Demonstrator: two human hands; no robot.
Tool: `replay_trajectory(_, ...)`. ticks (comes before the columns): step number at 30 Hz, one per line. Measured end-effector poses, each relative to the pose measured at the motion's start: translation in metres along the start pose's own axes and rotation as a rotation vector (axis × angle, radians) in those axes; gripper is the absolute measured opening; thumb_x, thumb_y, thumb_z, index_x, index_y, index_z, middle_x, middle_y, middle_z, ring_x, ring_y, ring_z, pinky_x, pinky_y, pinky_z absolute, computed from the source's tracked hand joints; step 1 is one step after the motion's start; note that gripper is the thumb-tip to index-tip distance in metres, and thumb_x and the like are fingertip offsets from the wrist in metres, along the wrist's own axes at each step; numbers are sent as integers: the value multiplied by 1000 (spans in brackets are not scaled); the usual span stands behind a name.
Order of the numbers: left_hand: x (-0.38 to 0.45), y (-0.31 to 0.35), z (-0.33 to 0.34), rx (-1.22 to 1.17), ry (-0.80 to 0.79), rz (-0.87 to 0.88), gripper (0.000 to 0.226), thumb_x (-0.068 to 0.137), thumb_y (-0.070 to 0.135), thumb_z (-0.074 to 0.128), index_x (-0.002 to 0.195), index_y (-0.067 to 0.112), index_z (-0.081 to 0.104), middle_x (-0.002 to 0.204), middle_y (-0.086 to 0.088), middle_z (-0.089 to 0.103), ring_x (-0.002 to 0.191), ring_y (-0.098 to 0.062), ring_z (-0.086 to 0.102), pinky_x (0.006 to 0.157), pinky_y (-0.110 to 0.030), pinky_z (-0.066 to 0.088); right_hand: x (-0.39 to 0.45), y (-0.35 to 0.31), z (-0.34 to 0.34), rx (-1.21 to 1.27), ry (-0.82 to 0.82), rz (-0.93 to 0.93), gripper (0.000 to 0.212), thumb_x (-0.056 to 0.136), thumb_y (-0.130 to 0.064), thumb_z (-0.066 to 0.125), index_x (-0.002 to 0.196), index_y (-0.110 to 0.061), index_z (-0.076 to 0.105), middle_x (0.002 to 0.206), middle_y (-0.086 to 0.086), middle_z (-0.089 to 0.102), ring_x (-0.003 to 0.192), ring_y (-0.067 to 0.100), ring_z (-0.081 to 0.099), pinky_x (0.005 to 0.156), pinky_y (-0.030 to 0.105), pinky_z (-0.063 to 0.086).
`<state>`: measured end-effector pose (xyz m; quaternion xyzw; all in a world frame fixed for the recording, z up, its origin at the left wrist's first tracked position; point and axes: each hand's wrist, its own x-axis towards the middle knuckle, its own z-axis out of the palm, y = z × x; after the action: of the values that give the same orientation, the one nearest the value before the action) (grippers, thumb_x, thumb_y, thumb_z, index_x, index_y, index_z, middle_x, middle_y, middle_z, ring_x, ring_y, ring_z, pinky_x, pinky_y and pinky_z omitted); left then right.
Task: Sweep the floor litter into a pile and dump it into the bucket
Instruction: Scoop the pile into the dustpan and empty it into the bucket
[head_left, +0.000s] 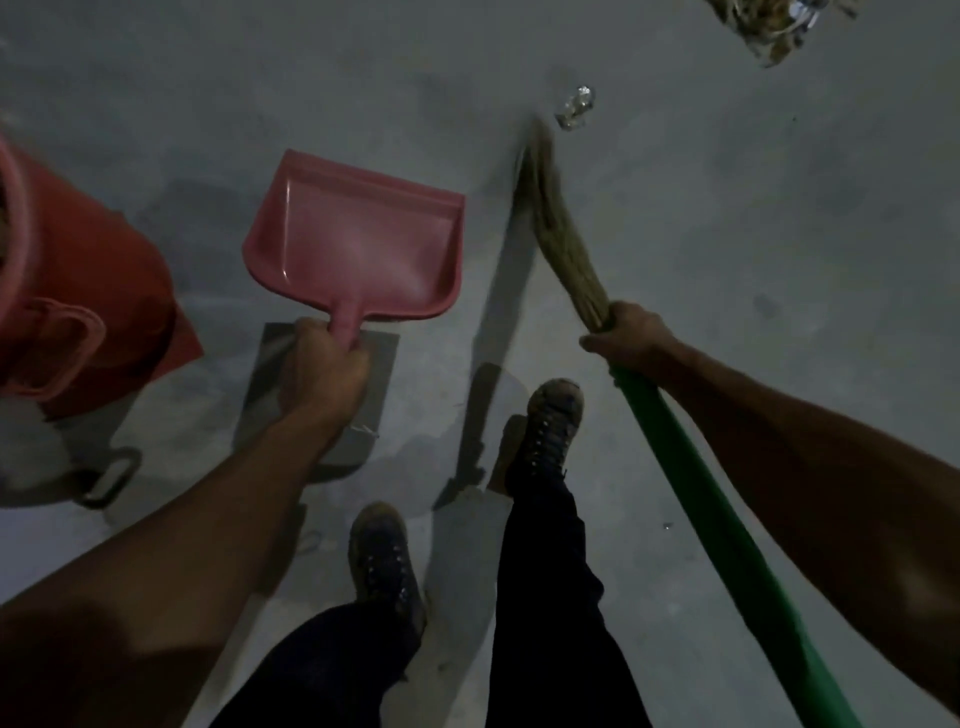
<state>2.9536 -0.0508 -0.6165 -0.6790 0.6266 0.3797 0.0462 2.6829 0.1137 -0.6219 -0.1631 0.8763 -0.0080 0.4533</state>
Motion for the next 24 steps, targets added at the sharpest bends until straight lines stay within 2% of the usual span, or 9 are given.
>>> replay_trajectory(2, 1, 12, 7, -15, 20, -12, 32, 83, 38, 57, 101, 12, 51, 97, -18, 67, 87, -38, 67, 80, -49, 55, 1, -7, -5, 6, -29, -104, 43, 87, -26, 69, 123, -14, 50, 108, 14, 60, 89, 31, 66, 77, 46, 60)
replay_trajectory(6, 8, 39, 22, -20, 35, -50, 36, 80, 43, 55, 100, 13, 54, 97, -19, 68, 86, -39, 67, 82, -50, 55, -6, -10, 12, -120, -194, -294, 36, 92, -22, 61, 124, -14, 48, 103, 8, 58, 73, 19, 61, 61, 32, 54)
replay_trajectory(7, 12, 45, 27, -13, 31, -60, 39, 77, 45, 55, 100, 12, 56, 97, -20, 68, 86, -39, 67, 82, -50, 55, -4, -7, 15, -163, -230, -320, 34, 93, -22, 59, 125, -13, 48, 103, 9, 58, 74, 20, 61, 61, 31, 54)
replay_trajectory(9, 21, 54, 36, 12, 21, -80, 45, 71, 45, 54, 98, 10, 60, 94, -21, 69, 85, -40, 68, 81, -50, 56, 9, 2, 12, -232, -265, -324, 32, 94, -22, 59, 124, -12, 52, 105, 11, 60, 80, 23, 63, 66, 33, 56)
replay_trajectory(11, 29, 63, 46, 41, 3, -89, 49, 69, 46, 53, 96, 7, 63, 92, -22, 69, 83, -40, 67, 80, -50, 56, 35, 14, -5, -171, -272, -225, 26, 95, -21, 59, 119, -12, 54, 100, 9, 60, 71, 19, 61, 57, 29, 54)
replay_trajectory(13, 33, 77, 55, 64, -9, -88, 50, 72, 48, 51, 95, 5, 64, 91, -23, 69, 83, -41, 67, 80, -49, 56, 69, 25, -35, -56, -231, -95, 26, 96, -23, 59, 119, -10, 54, 98, 9, 61, 65, 18, 61, 50, 26, 52)
replay_trajectory(16, 35, 102, 68, 78, -15, -89, 40, 78, 44, 51, 93, 9, 62, 89, -20, 68, 80, -38, 66, 78, -46, 56, 111, 31, -94, 58, -92, 19, 36, 95, -26, 62, 124, -5, 55, 97, 12, 64, 67, 22, 66, 57, 31, 58)
replay_trajectory(20, 35, 139, 76, 103, -31, -60, 33, 78, 41, 52, 96, 14, 59, 93, -19, 67, 83, -38, 66, 80, -46, 55, 125, 24, -154, 209, 31, -57, 40, 95, -25, 62, 130, -10, 52, 98, 12, 62, 71, 25, 68, 64, 38, 62)
replay_trajectory(24, 34, 182, 80, 140, -62, 10, 24, 86, 33, 55, 98, 12, 59, 90, -22, 66, 82, -40, 65, 77, -43, 53, 108, 28, -184, 249, 91, -148, 43, 94, -24, 62, 134, -16, 50, 106, 12, 63, 65, 24, 68, 49, 29, 58)
